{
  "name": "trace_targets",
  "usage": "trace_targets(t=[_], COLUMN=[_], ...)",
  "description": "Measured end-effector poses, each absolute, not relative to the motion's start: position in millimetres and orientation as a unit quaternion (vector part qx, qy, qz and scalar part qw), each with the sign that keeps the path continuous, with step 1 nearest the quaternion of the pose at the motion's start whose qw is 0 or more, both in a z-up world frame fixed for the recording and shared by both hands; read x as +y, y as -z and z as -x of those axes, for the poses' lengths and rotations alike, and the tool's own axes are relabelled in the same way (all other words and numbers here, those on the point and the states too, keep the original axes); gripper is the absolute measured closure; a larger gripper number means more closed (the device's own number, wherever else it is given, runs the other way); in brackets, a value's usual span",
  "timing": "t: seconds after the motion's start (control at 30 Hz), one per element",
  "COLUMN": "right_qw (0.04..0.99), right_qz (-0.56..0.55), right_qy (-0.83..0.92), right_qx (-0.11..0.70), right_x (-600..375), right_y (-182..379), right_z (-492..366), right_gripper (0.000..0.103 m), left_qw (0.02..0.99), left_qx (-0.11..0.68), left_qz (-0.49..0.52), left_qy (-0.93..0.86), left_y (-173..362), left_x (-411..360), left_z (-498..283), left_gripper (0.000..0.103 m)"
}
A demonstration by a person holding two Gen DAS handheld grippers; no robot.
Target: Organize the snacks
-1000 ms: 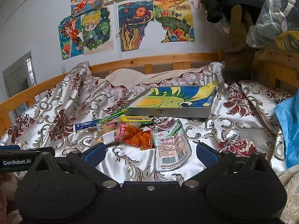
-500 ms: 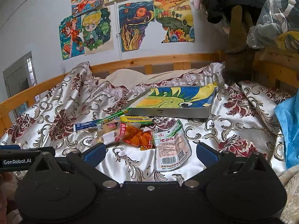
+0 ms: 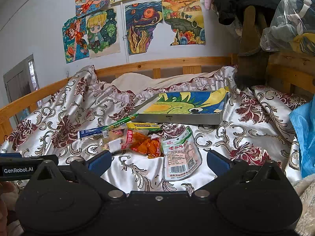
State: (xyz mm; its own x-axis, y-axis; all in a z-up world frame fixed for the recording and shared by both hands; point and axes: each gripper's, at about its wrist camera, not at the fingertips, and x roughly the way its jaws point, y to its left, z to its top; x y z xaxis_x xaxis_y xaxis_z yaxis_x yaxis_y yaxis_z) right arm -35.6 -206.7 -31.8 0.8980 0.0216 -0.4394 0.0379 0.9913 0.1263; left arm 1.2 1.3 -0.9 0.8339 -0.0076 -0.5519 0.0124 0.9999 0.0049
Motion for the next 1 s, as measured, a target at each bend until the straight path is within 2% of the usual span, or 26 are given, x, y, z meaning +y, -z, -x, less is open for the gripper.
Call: trace_targets(t=[0.53, 1.0], right_qw=[0.972, 0.962], right_qz=[-0.067, -0.059], right_qy=[0.005, 0.007], right_qx=[0.227, 0.268], right_x=[-207, -214], right_y=[32, 21], right_z=[35, 4], right_gripper=[0.001, 0.001], left_qw=[0.957, 0.926], left_qx=[0.291, 0.375], left_qz=[-0.005, -0.022], left_qy=[0.0, 0.037], left_y=[2, -5], left_x=[3, 1], left_z=[-2, -54], left_gripper=[0.0, 0.0])
